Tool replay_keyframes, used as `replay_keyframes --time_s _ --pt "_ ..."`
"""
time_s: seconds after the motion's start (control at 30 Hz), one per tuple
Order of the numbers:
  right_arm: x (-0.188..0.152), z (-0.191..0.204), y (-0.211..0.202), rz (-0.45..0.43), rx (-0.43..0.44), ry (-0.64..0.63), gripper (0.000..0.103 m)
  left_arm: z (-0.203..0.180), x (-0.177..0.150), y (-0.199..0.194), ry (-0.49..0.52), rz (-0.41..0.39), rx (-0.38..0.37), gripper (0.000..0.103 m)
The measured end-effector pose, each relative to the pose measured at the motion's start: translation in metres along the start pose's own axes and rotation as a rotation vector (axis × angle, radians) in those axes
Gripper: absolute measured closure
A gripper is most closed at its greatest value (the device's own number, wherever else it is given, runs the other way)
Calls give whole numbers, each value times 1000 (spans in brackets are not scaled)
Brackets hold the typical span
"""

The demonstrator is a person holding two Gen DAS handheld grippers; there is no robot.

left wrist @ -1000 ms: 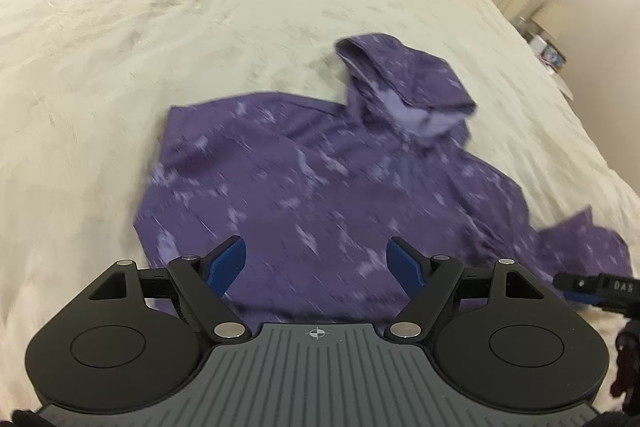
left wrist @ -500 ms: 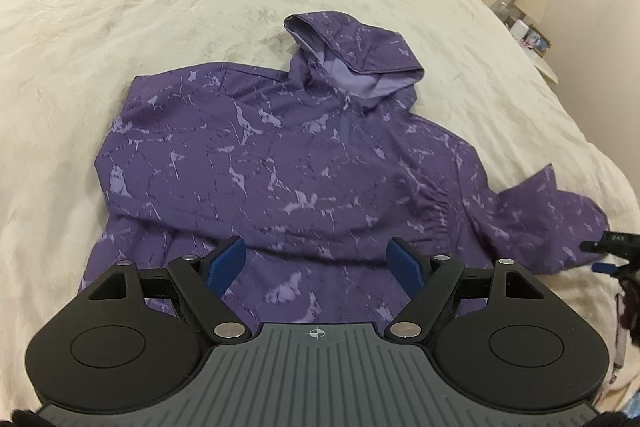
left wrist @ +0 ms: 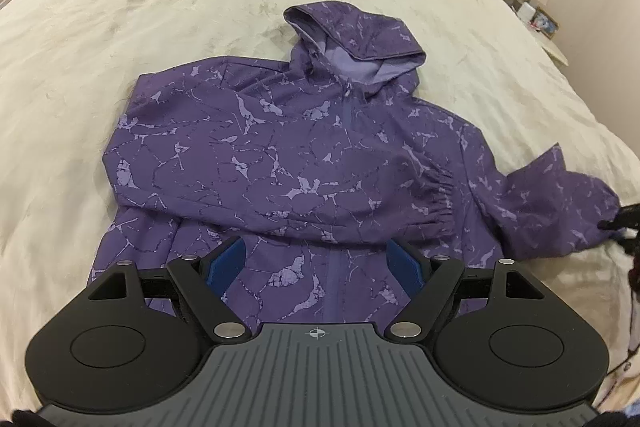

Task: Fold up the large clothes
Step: 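Close the right tool on the other sleeve cuff, then lay the held sleeve across the jacket body with the right tool and release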

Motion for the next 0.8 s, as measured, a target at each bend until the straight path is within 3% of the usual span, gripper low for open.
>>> replay_keyframes --time_s 0.2,0.4,0.63,0.8 --pt "16 40 -55 -136 122 -54 89 2 1 11 20 24 -32 26" --pt "15 125 -130 -260 289 -210 90 16 3 17 38 40 -75 26" --pt "-38 246 -191 -296 512 -399 90 53 10 14 29 44 -93 26" --pt "-98 317 -191 -250 623 -533 90 88 16 10 7 42 -80 26"
Point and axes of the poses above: each gripper's, at about its wrist camera, not at the fingertips, and y roughly the way its jaws point, z to its left, x to its top, the point moved 6 cm from there along y, roughly the way its jaws point, and after that the axes turned 6 degrees about -z, right-handed, at the moved point
